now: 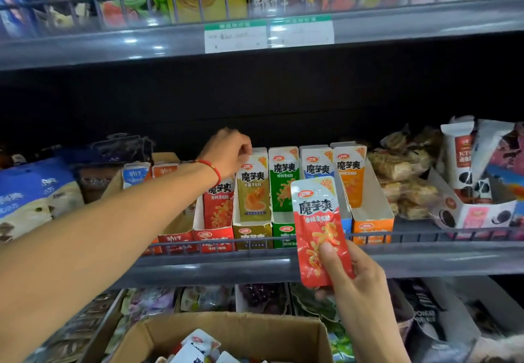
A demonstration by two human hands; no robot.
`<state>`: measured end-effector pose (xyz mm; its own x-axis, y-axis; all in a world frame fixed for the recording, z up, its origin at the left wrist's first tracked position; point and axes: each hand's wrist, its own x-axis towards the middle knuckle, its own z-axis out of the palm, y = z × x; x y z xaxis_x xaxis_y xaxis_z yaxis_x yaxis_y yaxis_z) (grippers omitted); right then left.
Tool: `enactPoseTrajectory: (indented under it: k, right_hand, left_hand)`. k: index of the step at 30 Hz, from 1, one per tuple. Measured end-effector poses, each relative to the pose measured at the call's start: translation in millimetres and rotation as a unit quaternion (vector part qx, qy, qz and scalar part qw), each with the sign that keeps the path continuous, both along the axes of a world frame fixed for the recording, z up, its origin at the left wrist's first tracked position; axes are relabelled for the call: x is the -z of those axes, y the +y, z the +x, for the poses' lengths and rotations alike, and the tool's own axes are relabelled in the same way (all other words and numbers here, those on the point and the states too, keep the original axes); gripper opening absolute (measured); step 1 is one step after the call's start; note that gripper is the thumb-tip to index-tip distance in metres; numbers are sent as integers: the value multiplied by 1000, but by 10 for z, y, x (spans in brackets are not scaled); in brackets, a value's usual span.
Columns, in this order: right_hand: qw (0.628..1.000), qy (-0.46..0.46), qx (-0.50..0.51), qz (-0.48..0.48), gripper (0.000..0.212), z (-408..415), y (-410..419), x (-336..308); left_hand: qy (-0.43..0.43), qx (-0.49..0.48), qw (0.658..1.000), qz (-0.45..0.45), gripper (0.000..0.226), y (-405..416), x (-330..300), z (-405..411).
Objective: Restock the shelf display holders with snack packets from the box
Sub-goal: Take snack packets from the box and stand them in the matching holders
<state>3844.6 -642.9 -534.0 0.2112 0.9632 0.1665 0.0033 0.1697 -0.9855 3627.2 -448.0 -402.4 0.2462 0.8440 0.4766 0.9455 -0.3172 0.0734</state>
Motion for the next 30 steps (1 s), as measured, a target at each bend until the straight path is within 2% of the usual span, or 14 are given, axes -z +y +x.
enactPoseTrajectory:
  k: [2,3,5,6,7,8,12,14,18,27,30]
  right_hand:
    - [1000,4,-25,-5,26,-26,-5,-4]
    - [999,4,-35,-7,25,-44,-2,-5]
    - [999,-8,-52,-8,22,-102,9,-3]
    - [998,-15,-67,-6,21,-145,13,-2]
    - [996,-21,-88,-5,20,-198,13,3]
    - [993,-24,-111,-5,20,-254,8,6]
    - [987,7,-158,-22,27,-426,1,54]
    - [988,27,-146,-31,20,-440,27,85]
    - [991,24,-123,-46,18,-426,55,126]
    - [989,-21,-132,-59,16,-415,-17,101]
    - [990,-22,-127,-59,15,-348,-30,108]
  left_hand:
    - [-46,-2,998,45,15,-162,-1,11]
    - [-99,17,994,33,15,-316,1,35]
    - [-232,84,964,-96,17,-722,41,92]
    - [-293,108,930,-193,20,-923,90,112]
    - [-326,115,899,-268,21,-1101,151,108]
    - [-335,118,884,-304,19,-1219,225,63]
    - [-346,97,894,-269,11,-1309,201,-289]
    - [-355,90,901,-234,10,-1243,18,-493]
    - [-308,51,939,-145,8,-932,-324,-802]
    - [-118,11,989,-89,11,-499,-328,-707]
    - [-96,8,992,-86,8,-482,-383,-683]
